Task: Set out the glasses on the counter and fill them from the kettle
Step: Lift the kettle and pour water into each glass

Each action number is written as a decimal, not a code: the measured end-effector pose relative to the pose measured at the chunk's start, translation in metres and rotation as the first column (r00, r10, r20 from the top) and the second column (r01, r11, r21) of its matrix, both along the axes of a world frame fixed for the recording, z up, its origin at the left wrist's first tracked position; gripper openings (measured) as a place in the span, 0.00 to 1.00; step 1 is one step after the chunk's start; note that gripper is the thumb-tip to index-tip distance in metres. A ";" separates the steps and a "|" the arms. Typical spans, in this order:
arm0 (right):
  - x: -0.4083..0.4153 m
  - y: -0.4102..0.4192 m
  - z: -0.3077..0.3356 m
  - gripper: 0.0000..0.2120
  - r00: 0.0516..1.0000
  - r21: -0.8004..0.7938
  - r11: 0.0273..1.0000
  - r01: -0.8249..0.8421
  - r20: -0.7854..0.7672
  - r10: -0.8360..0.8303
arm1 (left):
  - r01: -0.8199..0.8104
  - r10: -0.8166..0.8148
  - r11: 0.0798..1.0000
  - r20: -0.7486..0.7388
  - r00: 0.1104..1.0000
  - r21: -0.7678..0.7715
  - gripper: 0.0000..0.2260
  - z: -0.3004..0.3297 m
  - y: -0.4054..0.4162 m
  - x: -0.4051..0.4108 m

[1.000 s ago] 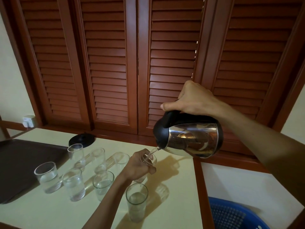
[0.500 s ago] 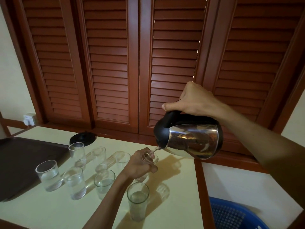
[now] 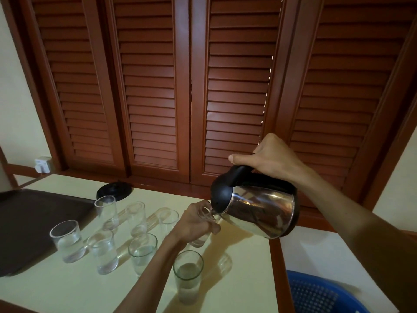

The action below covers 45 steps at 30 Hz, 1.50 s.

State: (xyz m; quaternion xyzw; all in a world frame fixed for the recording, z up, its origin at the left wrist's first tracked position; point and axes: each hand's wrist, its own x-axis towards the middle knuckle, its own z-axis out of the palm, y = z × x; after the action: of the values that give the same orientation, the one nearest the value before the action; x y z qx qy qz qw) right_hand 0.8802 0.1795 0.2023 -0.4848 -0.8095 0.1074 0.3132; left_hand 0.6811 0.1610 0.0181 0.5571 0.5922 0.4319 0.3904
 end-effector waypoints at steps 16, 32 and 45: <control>0.040 0.012 -0.028 0.34 0.868 -0.152 0.988 -0.037 -0.494 -0.044 | -0.032 0.035 0.999 0.144 0.989 -0.022 0.28 0.009 0.007 0.000; 0.068 0.004 -0.078 0.26 0.760 -0.329 0.941 -0.078 -0.631 -0.158 | -0.033 0.001 0.995 -0.343 0.939 -0.089 0.30 -0.012 0.022 -0.004; 0.076 -0.006 -0.090 0.27 0.733 -0.343 0.937 -0.073 -0.655 -0.183 | -0.039 -0.032 0.992 -0.531 0.847 -0.122 0.25 -0.020 0.018 0.006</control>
State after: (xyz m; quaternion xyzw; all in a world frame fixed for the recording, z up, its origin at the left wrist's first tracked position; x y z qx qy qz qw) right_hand 0.9560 0.1732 0.1126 -0.4835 -0.5927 0.4074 0.4990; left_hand 0.6873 0.1794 -0.0021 0.6275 0.7046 0.2226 0.2452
